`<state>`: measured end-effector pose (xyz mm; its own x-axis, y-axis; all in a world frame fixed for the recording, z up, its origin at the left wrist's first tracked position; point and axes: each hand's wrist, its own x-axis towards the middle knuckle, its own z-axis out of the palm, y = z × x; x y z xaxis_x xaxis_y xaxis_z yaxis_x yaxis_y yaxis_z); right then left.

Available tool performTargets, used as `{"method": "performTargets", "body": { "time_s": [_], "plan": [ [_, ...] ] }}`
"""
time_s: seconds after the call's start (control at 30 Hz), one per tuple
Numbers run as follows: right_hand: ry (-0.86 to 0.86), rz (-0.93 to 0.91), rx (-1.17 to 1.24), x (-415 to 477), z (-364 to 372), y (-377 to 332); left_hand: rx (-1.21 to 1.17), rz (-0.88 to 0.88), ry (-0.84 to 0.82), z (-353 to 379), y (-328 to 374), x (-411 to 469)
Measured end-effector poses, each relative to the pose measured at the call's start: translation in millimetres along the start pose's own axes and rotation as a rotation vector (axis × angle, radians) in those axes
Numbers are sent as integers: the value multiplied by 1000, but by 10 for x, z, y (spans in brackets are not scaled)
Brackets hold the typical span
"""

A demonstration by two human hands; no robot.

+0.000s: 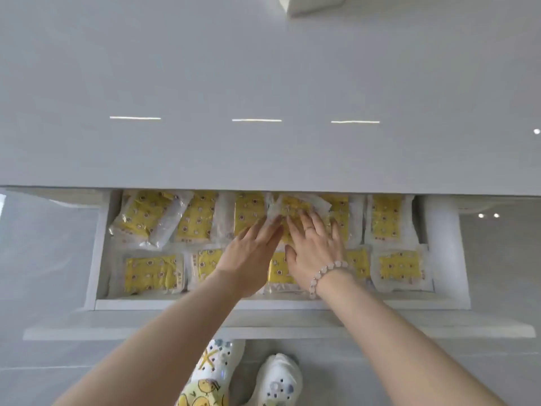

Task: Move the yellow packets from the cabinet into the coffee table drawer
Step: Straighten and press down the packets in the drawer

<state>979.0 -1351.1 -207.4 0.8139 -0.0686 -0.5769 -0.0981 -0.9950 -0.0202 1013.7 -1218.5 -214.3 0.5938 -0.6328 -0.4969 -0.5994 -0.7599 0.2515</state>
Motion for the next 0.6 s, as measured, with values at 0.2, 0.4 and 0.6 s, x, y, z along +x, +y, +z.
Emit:
{"method": "performTargets", "body": {
  "time_s": [0.2, 0.4, 0.6],
  "plan": [
    [39, -118, -105, 88, 479, 111, -182, -75, 45, 574, 100, -19],
    [-11, -153, -88, 165, 428, 204, -125, -98, 47, 536, 228, 40],
    [124, -112, 67, 57, 422, 178, -128, -250, 398, 306, -686, -384]
  ]
}}
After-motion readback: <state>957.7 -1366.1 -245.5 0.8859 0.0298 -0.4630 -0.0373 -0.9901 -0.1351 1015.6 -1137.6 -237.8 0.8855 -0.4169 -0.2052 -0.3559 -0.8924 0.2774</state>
